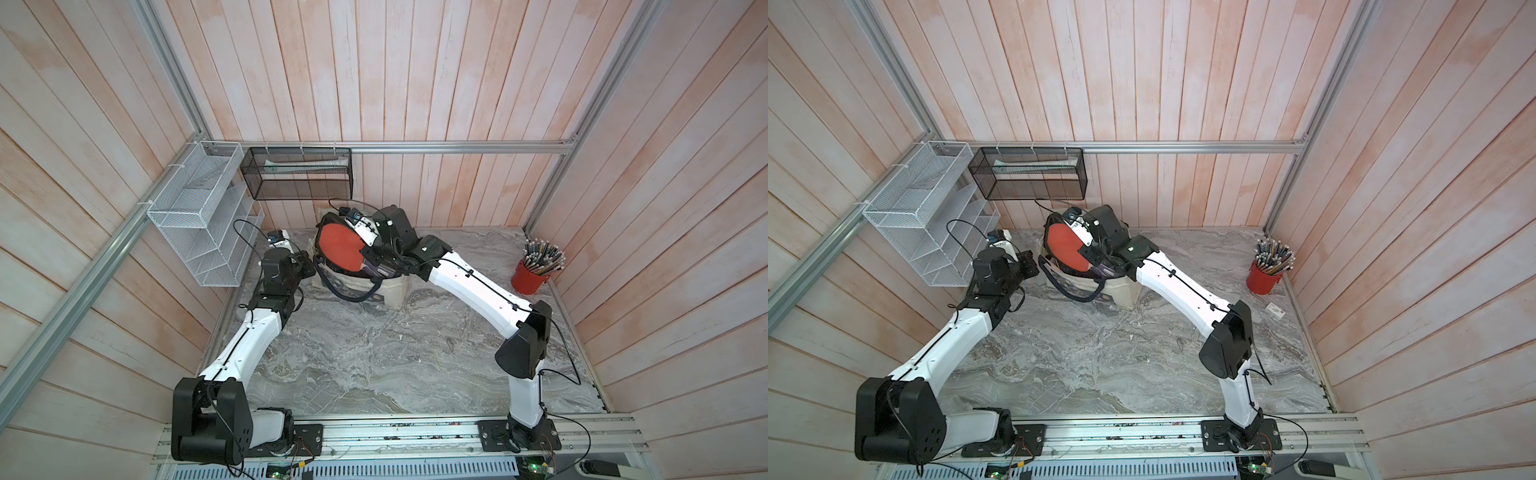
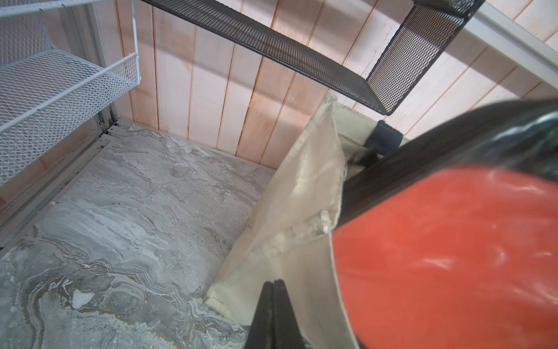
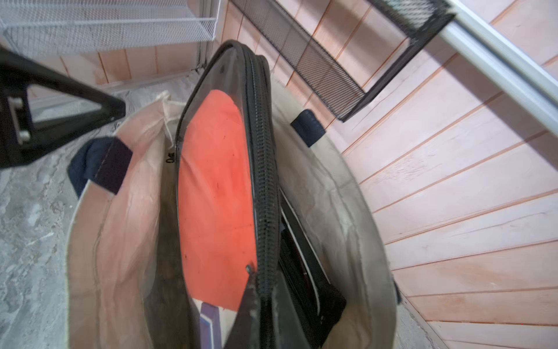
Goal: Remove the ping pong set from the canvas bag
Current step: Pick up the ping pong set from the canvas bag.
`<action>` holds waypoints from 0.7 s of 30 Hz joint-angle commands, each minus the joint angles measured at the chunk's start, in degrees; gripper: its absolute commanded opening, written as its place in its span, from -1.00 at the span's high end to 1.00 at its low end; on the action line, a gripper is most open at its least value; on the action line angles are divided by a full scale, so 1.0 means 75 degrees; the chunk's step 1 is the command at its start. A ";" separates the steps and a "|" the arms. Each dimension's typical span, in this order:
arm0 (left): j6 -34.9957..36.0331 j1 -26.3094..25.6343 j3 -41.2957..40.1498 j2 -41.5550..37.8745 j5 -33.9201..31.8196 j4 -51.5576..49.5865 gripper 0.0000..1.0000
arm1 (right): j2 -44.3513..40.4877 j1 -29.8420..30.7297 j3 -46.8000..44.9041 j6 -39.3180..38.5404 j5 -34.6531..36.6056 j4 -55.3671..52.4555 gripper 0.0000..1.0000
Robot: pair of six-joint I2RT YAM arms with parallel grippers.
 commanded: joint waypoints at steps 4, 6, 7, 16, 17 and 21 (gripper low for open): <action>-0.0033 0.0051 0.0095 -0.0100 0.0002 -0.0010 1.00 | -0.0530 -0.0291 0.1197 0.0678 0.0500 0.0085 1.00; -0.0023 0.0045 0.0081 -0.0101 0.0048 0.0025 1.00 | -0.0596 -0.0368 0.1472 0.0815 0.0629 0.0074 1.00; -0.0029 0.0045 0.0066 -0.0101 0.0051 0.0028 1.00 | -0.0652 -0.0423 0.1636 0.0894 0.0734 0.0068 1.00; 0.0008 0.0046 -0.0023 -0.0118 0.0086 0.0107 1.00 | -0.1766 -0.1433 0.1411 0.1663 0.1398 0.0343 1.00; 0.0006 0.0051 -0.0037 -0.0119 0.0086 0.0112 1.00 | -0.1884 -0.1601 0.1254 0.1735 0.1391 0.0328 1.00; 0.0007 0.0045 -0.0108 -0.0128 0.0109 0.0144 1.00 | -0.2435 -0.2471 0.0191 0.2195 0.1185 0.0511 1.00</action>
